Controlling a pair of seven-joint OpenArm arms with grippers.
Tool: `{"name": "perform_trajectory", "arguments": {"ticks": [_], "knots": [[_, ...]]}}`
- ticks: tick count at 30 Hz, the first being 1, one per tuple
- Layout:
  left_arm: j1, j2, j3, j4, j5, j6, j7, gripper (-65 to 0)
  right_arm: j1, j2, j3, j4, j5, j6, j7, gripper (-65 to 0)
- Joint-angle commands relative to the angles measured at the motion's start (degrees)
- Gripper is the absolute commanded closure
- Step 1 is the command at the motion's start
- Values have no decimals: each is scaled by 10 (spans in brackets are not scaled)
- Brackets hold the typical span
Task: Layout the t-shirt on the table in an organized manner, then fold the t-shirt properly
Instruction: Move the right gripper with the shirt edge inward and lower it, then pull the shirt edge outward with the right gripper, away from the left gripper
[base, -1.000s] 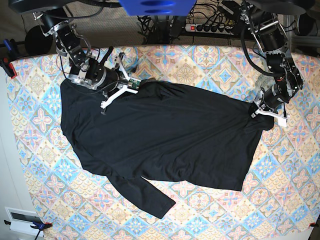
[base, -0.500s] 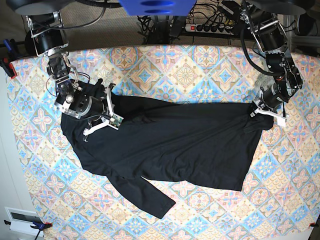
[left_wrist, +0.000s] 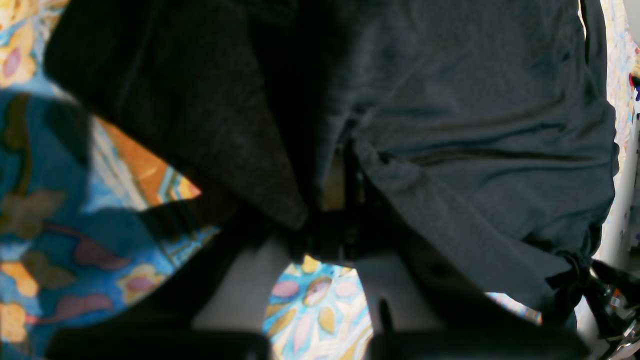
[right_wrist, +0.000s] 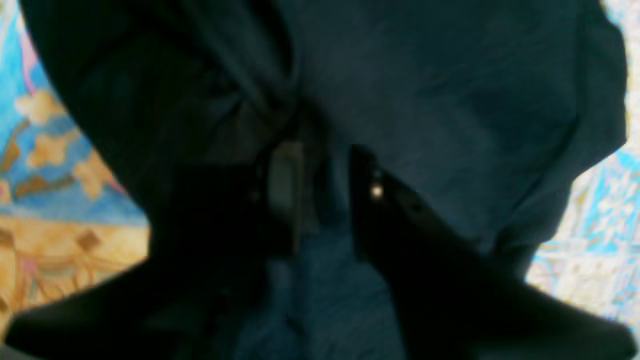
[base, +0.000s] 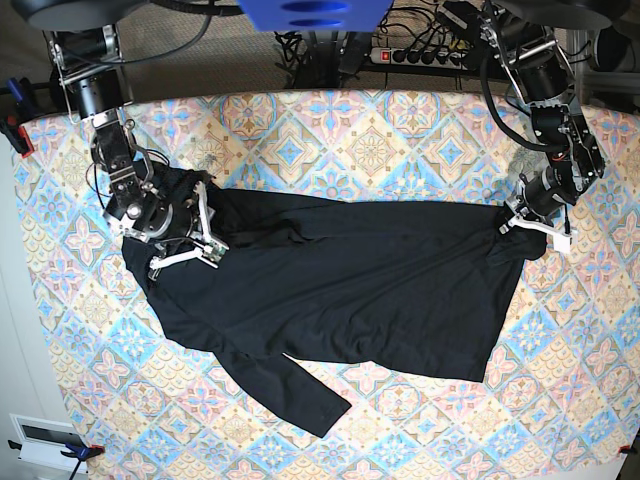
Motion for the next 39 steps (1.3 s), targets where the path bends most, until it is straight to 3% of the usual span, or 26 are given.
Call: {"name": "perform_trajectory", "arguments": {"ticks": [1, 7, 13, 27, 30, 34, 39], "knots": [[-6, -8, -1, 6, 3, 2, 5, 0, 11, 6, 6, 33, 5, -11, 13, -203], [-7, -8, -1, 6, 3, 2, 5, 0, -80, 5, 83, 152, 10, -14, 10, -209], [-9, -8, -1, 6, 2, 2, 5, 0, -167, 6, 121, 168, 9, -14, 15, -212], [-10, -10, -1, 6, 2, 2, 5, 0, -179, 6, 116, 93, 7, -14, 23, -208], [-10, -10, -1, 6, 2, 2, 5, 0, -176, 6, 116, 74, 6, -14, 26, -160], [-10, -10, -1, 6, 2, 2, 5, 0, -174, 6, 132, 64, 7, -14, 26, 0], [-10, -9, -1, 6, 2, 2, 5, 0, -174, 6, 174, 67, 8, -14, 26, 0]]}}
